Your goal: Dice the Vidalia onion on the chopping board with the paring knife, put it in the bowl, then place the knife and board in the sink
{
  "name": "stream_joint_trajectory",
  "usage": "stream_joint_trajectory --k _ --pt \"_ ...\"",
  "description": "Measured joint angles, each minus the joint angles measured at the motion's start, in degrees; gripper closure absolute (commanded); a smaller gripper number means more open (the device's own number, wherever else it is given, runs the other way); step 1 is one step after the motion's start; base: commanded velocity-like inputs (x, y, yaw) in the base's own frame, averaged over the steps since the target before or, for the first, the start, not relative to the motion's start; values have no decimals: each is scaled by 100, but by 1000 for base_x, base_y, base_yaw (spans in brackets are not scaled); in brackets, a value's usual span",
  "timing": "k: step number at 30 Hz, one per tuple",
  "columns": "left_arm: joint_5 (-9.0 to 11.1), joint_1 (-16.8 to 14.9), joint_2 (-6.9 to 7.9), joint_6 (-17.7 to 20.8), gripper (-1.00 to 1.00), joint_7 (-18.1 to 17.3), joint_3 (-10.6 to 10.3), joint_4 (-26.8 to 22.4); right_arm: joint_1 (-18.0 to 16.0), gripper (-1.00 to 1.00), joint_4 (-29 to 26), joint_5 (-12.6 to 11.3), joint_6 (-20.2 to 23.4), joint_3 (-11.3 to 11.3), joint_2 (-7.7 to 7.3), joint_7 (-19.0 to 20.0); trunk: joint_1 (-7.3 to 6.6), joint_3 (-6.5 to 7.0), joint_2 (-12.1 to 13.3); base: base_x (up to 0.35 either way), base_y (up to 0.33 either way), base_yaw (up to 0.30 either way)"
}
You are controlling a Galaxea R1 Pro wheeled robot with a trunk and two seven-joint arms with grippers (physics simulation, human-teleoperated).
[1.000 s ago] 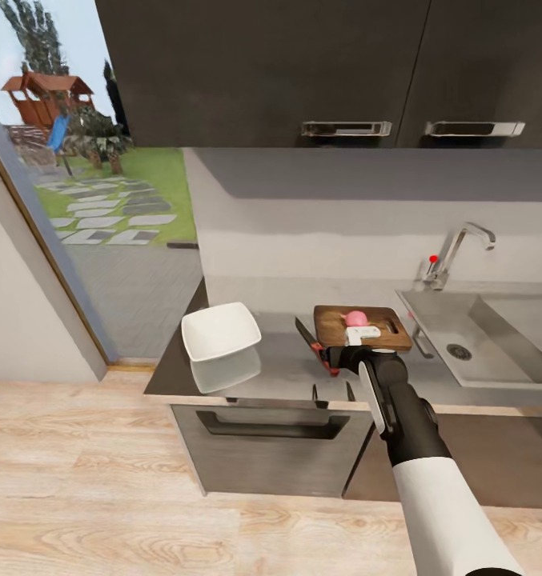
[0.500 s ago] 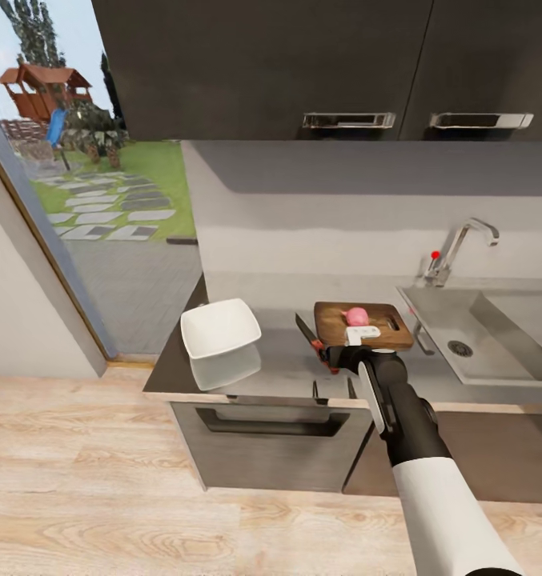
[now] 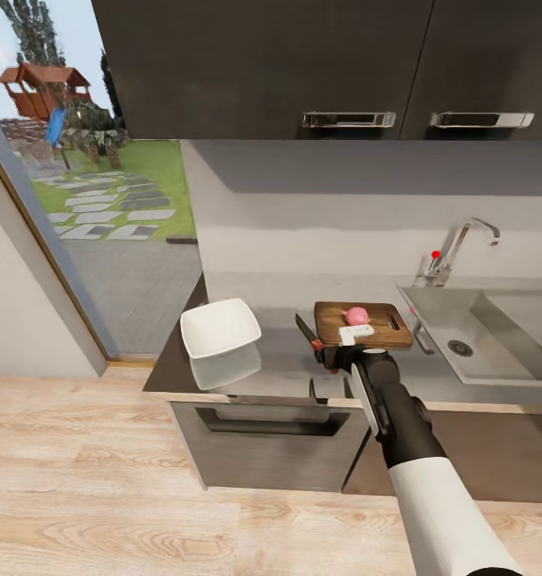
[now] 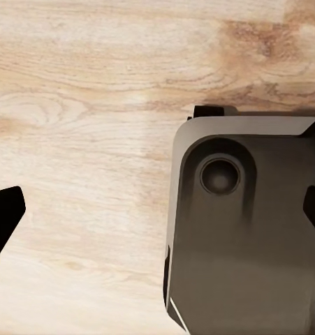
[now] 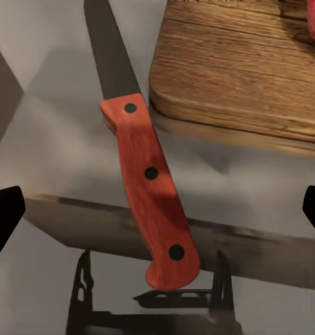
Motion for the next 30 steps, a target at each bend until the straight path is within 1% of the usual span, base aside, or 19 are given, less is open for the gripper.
stream_joint_trajectory --k 4,14,30 --pt "0 2 0 0 -100 0 0 2 0 -100 1 43 -2 23 4 0 0 0 0 0 0 0" --pt "0 0 0 0 -100 0 1 0 0 -100 2 47 -1 26 -1 25 0 -1 0 0 0 0" --pt "0 0 0 4 -100 0 2 6 0 -100 2 25 -18 27 0 39 0 -108 0 0 0 0"
